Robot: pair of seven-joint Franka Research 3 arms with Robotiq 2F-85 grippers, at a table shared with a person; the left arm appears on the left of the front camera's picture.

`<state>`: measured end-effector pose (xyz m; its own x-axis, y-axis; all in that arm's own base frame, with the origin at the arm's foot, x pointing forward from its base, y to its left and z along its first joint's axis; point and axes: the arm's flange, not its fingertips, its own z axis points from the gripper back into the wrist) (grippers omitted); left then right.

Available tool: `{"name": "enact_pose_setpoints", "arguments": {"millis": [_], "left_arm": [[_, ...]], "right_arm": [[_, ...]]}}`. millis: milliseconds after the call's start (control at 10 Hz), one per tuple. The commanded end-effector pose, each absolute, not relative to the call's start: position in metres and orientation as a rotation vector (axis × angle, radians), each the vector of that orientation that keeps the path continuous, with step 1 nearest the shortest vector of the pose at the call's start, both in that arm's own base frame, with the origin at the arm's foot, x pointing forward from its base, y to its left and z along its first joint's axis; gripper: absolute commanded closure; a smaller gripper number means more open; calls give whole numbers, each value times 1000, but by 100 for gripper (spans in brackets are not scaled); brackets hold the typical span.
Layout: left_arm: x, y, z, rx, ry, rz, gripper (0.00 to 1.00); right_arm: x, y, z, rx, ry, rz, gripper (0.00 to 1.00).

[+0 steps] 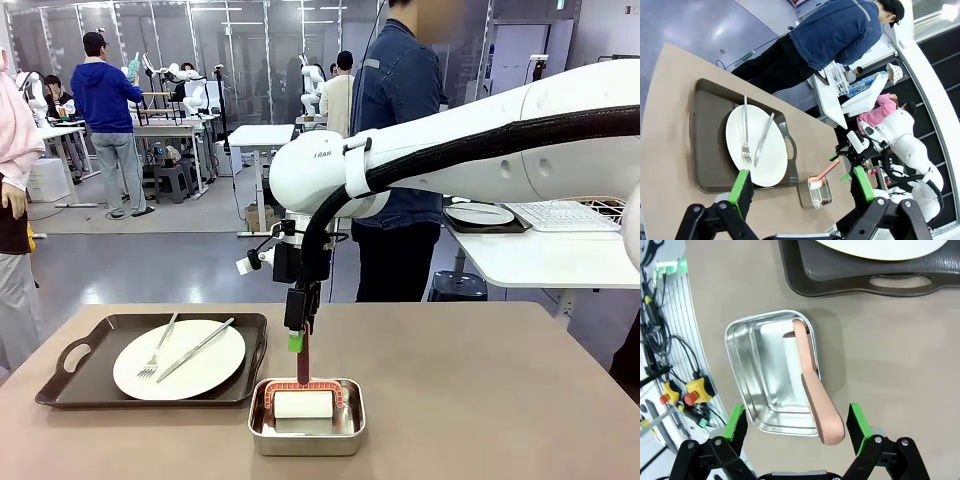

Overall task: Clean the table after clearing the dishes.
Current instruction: When the left (or right) Handle tray is removed, use the left hand (or right hand) to clean the left (or right) side of the table with the Lint Roller.

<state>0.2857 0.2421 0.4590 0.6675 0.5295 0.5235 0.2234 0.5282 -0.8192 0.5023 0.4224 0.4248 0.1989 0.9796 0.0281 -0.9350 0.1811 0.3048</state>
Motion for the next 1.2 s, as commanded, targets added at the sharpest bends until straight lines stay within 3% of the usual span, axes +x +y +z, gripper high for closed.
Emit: {"name": "enact_pose_setpoints", "arguments": {"millis": [0,300,400,1100], "left_arm": [[286,245,461,-1037,-864,197,0],[286,245,461,-1037,-864,197,0],[286,245,461,-1037,-864,197,0],[286,245,461,-1037,-864,197,0]], "right_arm": [[494,420,417,260,177,1438,0],[477,416,415,274,-4,1475,0],[498,427,420,283,161,1436,0],[498,427,420,283,161,1436,0]]}}
